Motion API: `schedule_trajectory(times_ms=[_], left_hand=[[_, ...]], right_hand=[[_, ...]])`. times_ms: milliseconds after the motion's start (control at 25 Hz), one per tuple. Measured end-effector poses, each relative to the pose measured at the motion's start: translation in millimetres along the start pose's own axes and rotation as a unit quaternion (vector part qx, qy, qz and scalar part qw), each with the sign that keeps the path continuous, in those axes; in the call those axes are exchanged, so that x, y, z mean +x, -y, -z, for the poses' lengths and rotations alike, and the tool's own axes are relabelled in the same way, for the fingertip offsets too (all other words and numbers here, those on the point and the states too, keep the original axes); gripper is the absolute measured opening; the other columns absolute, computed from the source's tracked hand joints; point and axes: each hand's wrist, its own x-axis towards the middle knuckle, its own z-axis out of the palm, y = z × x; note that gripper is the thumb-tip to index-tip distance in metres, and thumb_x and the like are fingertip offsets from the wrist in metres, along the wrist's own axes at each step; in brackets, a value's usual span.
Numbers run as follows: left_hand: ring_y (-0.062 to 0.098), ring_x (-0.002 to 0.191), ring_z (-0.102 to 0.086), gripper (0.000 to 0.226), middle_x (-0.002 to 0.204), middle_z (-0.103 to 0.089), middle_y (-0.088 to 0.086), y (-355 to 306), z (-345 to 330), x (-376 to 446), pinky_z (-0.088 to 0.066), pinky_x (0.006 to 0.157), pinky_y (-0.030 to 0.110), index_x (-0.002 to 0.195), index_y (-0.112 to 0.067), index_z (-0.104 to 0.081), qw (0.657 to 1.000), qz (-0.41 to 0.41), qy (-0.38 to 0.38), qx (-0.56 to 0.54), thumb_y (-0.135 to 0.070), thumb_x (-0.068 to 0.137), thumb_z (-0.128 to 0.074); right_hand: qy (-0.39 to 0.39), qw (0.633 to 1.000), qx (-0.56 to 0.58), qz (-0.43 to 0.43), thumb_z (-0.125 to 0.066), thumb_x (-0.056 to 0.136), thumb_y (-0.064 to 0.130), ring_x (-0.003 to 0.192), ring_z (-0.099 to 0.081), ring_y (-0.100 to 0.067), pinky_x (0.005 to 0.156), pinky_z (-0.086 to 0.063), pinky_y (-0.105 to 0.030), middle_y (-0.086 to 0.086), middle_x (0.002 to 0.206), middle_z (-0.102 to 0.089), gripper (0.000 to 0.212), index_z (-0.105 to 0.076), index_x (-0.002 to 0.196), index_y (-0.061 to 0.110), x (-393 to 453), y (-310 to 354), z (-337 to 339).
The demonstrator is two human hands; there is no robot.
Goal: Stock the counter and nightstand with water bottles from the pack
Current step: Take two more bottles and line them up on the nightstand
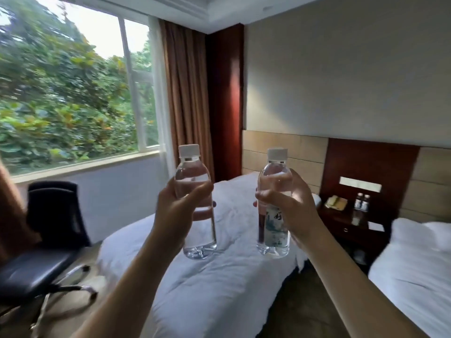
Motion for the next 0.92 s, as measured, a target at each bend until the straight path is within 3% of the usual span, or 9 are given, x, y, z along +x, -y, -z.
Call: schedule_trajectory(times_ms=[160,320,440,560,640,720,800,920], left_hand=[[0.025,0.068,-0.072,0.031,0.075,-0.069,0.001,84.5,-59.2,97.1,-0.055,0.054,0.029,0.1,-0.019,-0.067,0.994,0.023,0.09,-0.052,-0.025,0.071,-0.072],[0.027,0.074,-0.07,0.026,0.076,-0.069,-0.002,153.8,-137.3,186.6,-0.056,0.059,0.033,0.097,-0.024,-0.066,0.974,0.05,0.198,-0.099,-0.025,0.072,-0.073],[0.024,0.074,-0.071,0.029,0.08,-0.072,0.0,196.9,-205.4,237.5,-0.057,0.061,0.034,0.098,-0.023,-0.065,0.951,0.088,0.267,-0.126,-0.025,0.07,-0.07],[0.025,0.075,-0.07,0.036,0.086,-0.069,0.008,241.3,-271.6,272.7,-0.056,0.058,0.031,0.107,-0.012,-0.063,0.93,0.126,0.32,-0.131,-0.023,0.072,-0.067],[0.024,0.076,-0.07,0.03,0.087,-0.069,0.009,275.8,-318.7,292.4,-0.055,0.058,0.029,0.109,-0.01,-0.063,0.916,0.132,0.355,-0.13,-0.02,0.081,-0.066],[0.016,0.074,-0.071,0.02,0.089,-0.069,0.008,307.8,-363.9,310.0,-0.055,0.058,0.025,0.111,-0.01,-0.062,0.91,0.125,0.376,-0.12,-0.013,0.092,-0.062],[0.012,0.076,-0.072,0.024,0.094,-0.07,0.007,337.6,-411.0,331.7,-0.057,0.06,0.024,0.115,-0.011,-0.06,0.913,0.109,0.377,-0.113,-0.015,0.091,-0.062],[0.02,0.081,-0.075,0.027,0.094,-0.073,0.003,381.7,-484.6,374.0,-0.061,0.064,0.032,0.109,-0.021,-0.063,0.923,0.085,0.363,-0.096,-0.021,0.083,-0.071]], right_hand=[[-0.067,0.997,-0.047,-0.001,-0.078,0.054,0.015,0.084,-0.067,-0.023,0.064,-0.056,-0.026,-0.009,0.102,-0.068,0.04,-0.063,0.091,0.018,70.7,-49.0,41.3],[-0.139,0.986,-0.096,0.003,-0.077,0.056,0.017,0.081,-0.067,-0.025,0.069,-0.056,-0.037,-0.009,0.096,-0.066,0.033,-0.068,0.082,0.035,140.4,-82.9,88.0],[-0.229,0.966,-0.119,-0.009,-0.079,0.057,0.014,0.085,-0.071,-0.03,0.074,-0.059,-0.042,-0.009,0.097,-0.068,0.048,-0.065,0.101,0.023,184.8,-105.3,132.7],[-0.3,0.942,-0.147,-0.012,-0.076,0.06,0.013,0.079,-0.073,-0.028,0.071,-0.059,-0.038,-0.009,0.089,-0.07,0.046,-0.064,0.104,0.018,214.7,-126.3,180.9],[-0.341,0.928,-0.153,0.0,-0.075,0.062,0.013,0.079,-0.072,-0.03,0.069,-0.059,-0.037,-0.013,0.089,-0.07,0.043,-0.064,0.103,0.017,235.4,-144.4,222.9],[-0.359,0.921,-0.148,0.01,-0.074,0.063,0.011,0.076,-0.072,-0.031,0.065,-0.059,-0.034,-0.013,0.087,-0.069,0.041,-0.064,0.103,0.014,258.9,-163.2,268.6],[-0.371,0.917,-0.148,0.013,-0.074,0.063,0.011,0.074,-0.071,-0.032,0.066,-0.058,-0.036,-0.015,0.087,-0.067,0.042,-0.062,0.104,0.009,287.8,-182.6,317.3],[-0.37,0.917,-0.149,0.007,-0.075,0.062,0.01,0.075,-0.07,-0.034,0.069,-0.059,-0.042,-0.016,0.087,-0.066,0.045,-0.061,0.105,0.006,341.8,-213.1,396.7]])
